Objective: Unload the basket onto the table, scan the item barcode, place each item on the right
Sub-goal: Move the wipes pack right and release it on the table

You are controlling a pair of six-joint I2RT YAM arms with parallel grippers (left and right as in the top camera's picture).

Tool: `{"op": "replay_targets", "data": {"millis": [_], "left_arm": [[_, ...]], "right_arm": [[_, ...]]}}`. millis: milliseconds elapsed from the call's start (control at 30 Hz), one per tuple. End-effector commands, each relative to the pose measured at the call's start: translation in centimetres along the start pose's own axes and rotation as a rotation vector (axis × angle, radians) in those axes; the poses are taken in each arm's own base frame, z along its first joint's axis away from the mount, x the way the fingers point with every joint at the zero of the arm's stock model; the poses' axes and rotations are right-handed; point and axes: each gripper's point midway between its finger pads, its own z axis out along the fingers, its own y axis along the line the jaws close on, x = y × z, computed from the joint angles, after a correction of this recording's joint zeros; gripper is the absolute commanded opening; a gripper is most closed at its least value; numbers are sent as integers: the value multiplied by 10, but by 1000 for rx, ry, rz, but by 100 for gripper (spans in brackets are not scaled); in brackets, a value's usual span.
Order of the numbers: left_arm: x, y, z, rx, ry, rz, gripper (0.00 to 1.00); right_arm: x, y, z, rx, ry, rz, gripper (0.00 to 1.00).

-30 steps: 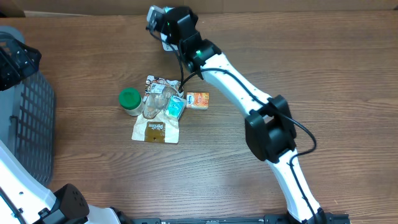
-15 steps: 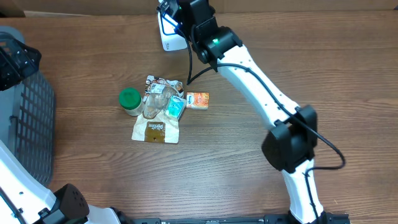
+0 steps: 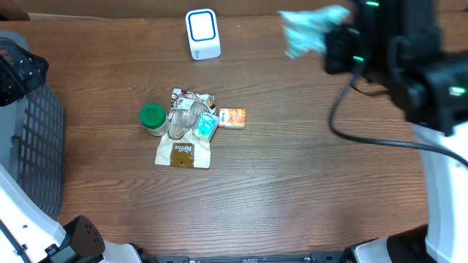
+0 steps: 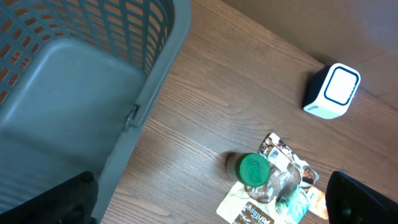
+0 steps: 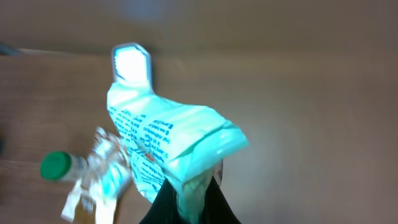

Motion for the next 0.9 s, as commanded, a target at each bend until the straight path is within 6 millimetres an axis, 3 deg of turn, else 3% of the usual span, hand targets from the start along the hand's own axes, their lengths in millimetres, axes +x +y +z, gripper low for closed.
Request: {"op": "replay_targets", "data": {"millis": [0,200,367,467,567,600,667,700,767,867], "left_arm": [[-3,-3,-7,8,-23,27,100],[-3,-3,-7,8,-23,28,100],[-3,-3,-7,8,-23,27,99],[-3,-3,-7,8,-23,27,100],[-3,-3,-7,8,-23,27,100],[-3,-3,-7,8,-23,27,100],[-3,-3,-7,8,-23,27,99],[-3,-3,-7,8,-23,27,99],[-3,-3,-7,8,-23,27,100],[-3,-3,-7,8,-23,28,99]], "right_arm": [[27,-42,40,85,180,250,4],[70,-106,89,129,346,461,4],[130,-161,140,172,445,627,4],[169,-189,161,202,475,720,4],[197,-206,171,218,496,775,6],[206,-211,173,226,505,793,10],[219,-217,173,239,522,817,32],[222,-220,172,240,528,816,46],[218,-220,170,225,526,766,59],[199,-215,160,191,519,707,67]]}}
